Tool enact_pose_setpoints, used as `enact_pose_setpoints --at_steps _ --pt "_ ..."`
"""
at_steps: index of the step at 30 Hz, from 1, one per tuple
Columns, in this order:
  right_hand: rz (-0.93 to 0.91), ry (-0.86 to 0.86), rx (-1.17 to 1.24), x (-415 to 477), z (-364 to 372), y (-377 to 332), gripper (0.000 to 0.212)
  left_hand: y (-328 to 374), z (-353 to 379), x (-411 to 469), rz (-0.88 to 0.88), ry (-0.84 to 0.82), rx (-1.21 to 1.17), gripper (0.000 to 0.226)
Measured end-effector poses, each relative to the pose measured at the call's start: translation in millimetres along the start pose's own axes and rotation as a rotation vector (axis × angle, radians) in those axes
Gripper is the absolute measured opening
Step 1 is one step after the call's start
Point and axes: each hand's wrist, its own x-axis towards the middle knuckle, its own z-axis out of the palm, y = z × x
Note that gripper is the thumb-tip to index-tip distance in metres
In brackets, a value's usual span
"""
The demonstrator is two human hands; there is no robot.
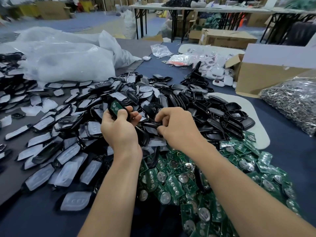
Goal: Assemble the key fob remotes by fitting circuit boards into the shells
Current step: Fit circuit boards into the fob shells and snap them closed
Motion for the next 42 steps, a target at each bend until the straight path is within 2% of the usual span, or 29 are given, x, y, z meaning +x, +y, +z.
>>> enact_pose_setpoints --at_steps 4,7,10,14,18,20,25,32,38,41,42 --pt "-0.026 -0.081 -0.074 -1.9 -9.3 1.5 0.024 0.3 0.4 -1.7 -0.003 -0.01 0.011 0.024" --pt "-0.024 -0.117 -0.176 -5.4 -3.3 -0.8 0.04 0.8 0.0 -1.6 0.004 -0.013 0.022 0.024" --pt "0.031 -0.133 -0.048 -8.2 1.9 2.3 0.039 1.2 -0.2 -1.4 0.004 -0.011 0.025 0.024" --pt "0.059 -0.007 0.129 -15.1 -4.3 11.6 0.01 0.3 1.3 -2.0 0.002 -0.019 0.042 0.025" --pt "-0.029 0.177 -0.003 -24.9 -11.0 18.7 0.014 -0.3 1.7 -3.3 -0.008 -0.042 0.048 0.024" --pt "-0.006 0.224 0.106 -26.6 -12.9 22.1 0.016 -0.6 2.1 -3.1 -0.013 -0.053 0.057 0.022" --pt "0.228 0.105 0.538 -27.5 -14.7 28.6 0.017 -3.5 2.8 -3.3 -0.025 -0.085 0.099 0.014" --pt "0.243 0.092 0.528 -25.7 -19.9 29.3 0.024 -1.8 2.4 -4.3 -0.017 -0.111 0.111 0.013" --pt "0.243 0.029 0.857 -37.3 -36.7 28.3 0.025 -1.5 4.2 -17.0 0.003 -0.278 0.195 0.019" --pt "0.261 0.006 0.982 -48.6 -40.5 31.4 0.022 -6.1 7.2 -25.1 -0.005 -0.375 0.296 0.007" --pt "0.265 0.023 0.996 -51.8 -40.6 31.6 0.021 -7.5 8.3 -28.0 -0.043 -0.41 0.308 0.018"
